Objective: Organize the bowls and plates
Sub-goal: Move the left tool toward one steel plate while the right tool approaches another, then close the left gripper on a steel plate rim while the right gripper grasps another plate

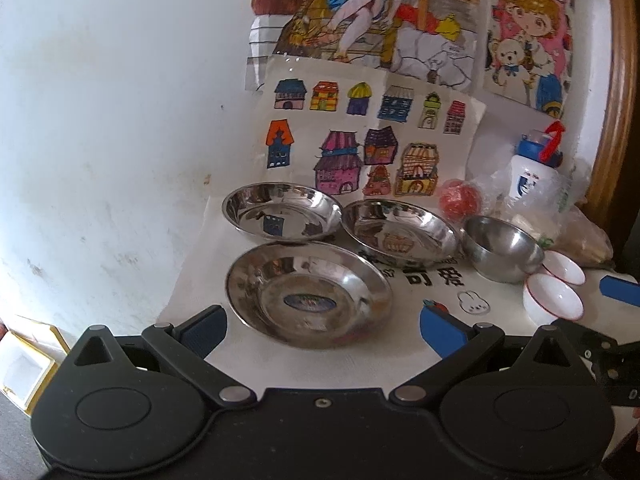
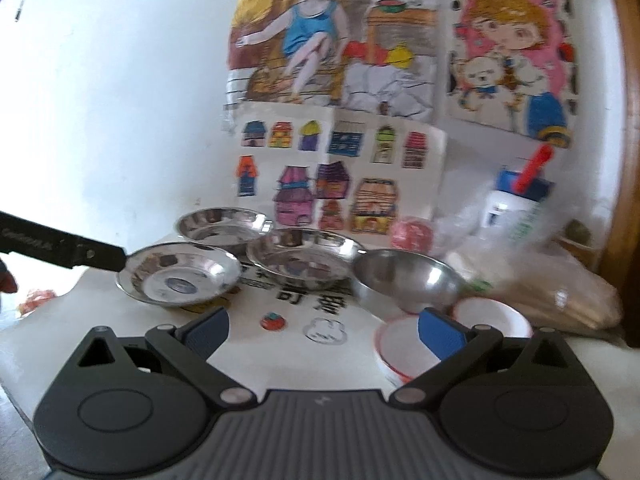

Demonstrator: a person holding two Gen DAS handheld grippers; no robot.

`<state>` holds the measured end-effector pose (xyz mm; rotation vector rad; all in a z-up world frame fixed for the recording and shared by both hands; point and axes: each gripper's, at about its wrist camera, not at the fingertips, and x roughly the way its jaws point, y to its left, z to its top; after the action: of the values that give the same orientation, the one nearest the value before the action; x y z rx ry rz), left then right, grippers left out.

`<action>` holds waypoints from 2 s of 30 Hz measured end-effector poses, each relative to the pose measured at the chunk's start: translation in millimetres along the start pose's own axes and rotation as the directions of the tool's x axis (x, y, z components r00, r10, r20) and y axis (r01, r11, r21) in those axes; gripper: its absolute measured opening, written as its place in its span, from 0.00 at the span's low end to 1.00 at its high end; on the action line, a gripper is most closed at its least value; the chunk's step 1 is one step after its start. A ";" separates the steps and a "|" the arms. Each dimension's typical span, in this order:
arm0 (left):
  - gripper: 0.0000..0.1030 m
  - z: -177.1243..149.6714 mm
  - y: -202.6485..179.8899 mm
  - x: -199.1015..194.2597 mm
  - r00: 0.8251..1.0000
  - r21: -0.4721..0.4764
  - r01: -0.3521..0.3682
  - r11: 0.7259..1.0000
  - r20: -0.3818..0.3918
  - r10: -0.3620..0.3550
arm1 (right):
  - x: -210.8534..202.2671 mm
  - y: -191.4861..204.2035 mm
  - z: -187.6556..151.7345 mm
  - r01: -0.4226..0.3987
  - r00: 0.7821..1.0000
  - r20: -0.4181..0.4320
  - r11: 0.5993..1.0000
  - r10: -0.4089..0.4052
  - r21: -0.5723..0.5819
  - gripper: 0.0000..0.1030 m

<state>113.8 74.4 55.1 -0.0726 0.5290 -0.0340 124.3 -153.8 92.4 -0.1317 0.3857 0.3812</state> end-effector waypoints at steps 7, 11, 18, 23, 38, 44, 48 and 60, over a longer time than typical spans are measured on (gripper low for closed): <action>0.99 28.2 23.2 25.1 0.999 -0.039 0.003 0.999 -0.039 -0.004 | 33.3 -1.7 26.2 -0.100 0.994 -0.040 0.994 0.099 -0.036 1.00; 0.99 47.7 38.1 39.8 0.999 -0.053 0.005 0.999 -0.042 -0.008 | 53.3 1.3 41.6 -0.174 0.983 -0.077 0.982 0.169 -0.071 1.00; 0.99 77.7 66.2 76.6 0.998 -0.057 -0.012 0.998 -0.069 0.008 | 110.0 11.1 79.7 -0.290 0.950 -0.159 0.948 0.269 -0.131 1.00; 0.99 93.3 90.1 113.0 0.992 -0.082 -0.041 0.996 -0.125 0.030 | 163.6 18.8 104.5 -0.336 0.930 -0.214 0.927 0.299 -0.165 1.00; 0.92 114.8 117.3 174.6 0.974 -0.098 0.012 0.995 -0.226 -0.034 | 279.1 34.1 143.0 -0.427 0.854 -0.402 0.886 0.330 -0.180 0.81; 0.86 113.6 121.8 188.6 0.959 -0.143 0.042 0.989 -0.271 -0.080 | 319.8 36.1 147.3 -0.431 0.826 -0.459 0.892 0.328 -0.139 0.65; 0.83 114.4 121.6 194.2 0.953 -0.163 0.055 0.985 -0.287 -0.101 | 341.4 37.2 146.2 -0.415 0.811 -0.500 0.902 0.305 -0.123 0.45; 0.49 109.4 130.0 216.1 0.927 -0.249 0.054 0.967 -0.349 -0.141 | 376.8 41.3 136.5 -0.365 0.802 -0.544 0.924 0.249 -0.116 0.25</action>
<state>357.3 199.5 30.5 -0.3308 0.9009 -0.0839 477.8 38.0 68.5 -0.3941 0.9140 0.7181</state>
